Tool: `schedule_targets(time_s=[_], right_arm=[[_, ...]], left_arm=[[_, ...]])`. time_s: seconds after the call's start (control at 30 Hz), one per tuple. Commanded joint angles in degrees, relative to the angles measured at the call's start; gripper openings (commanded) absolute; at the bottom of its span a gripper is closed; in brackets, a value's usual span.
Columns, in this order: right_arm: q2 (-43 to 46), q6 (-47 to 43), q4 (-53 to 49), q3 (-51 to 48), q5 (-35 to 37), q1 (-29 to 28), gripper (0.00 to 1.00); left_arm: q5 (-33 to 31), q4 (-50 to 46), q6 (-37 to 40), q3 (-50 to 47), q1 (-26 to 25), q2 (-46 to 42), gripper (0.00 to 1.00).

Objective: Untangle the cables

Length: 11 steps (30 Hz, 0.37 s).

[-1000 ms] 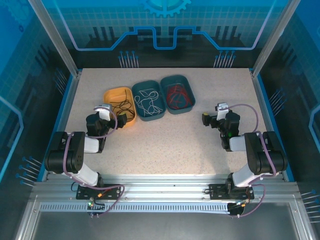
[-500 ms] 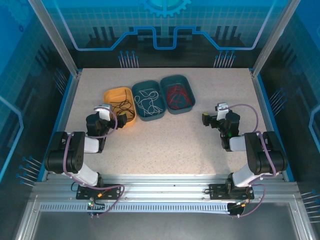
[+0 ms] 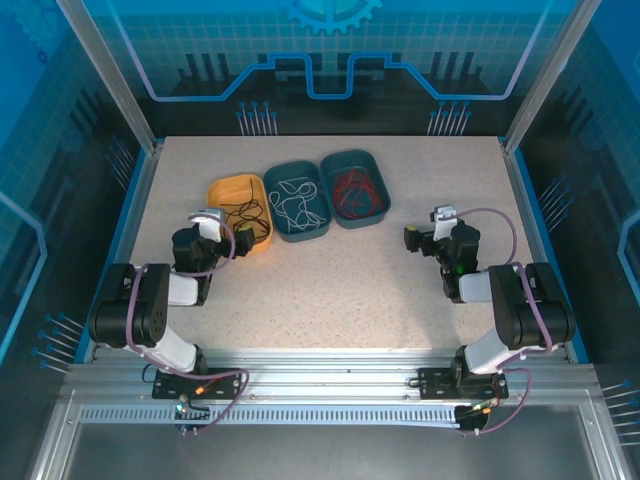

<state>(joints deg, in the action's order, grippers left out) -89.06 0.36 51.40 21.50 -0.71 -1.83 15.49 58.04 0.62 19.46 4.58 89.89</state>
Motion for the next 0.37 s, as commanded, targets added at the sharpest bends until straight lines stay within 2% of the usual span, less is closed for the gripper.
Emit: schedule_targets(time_s=[0.0,0.33], right_arm=[[0.6,-0.6,-0.1,1.3,-0.8,-0.1,1.00],[0.6,-0.6,-0.1,1.3,-0.9,-0.1,1.00]], left_arm=[[1.3,-1.9,1.3,0.9,-0.4,-0.9,0.99],[0.8,-1.8,1.9,0.9,-1.0,-1.0,0.99]])
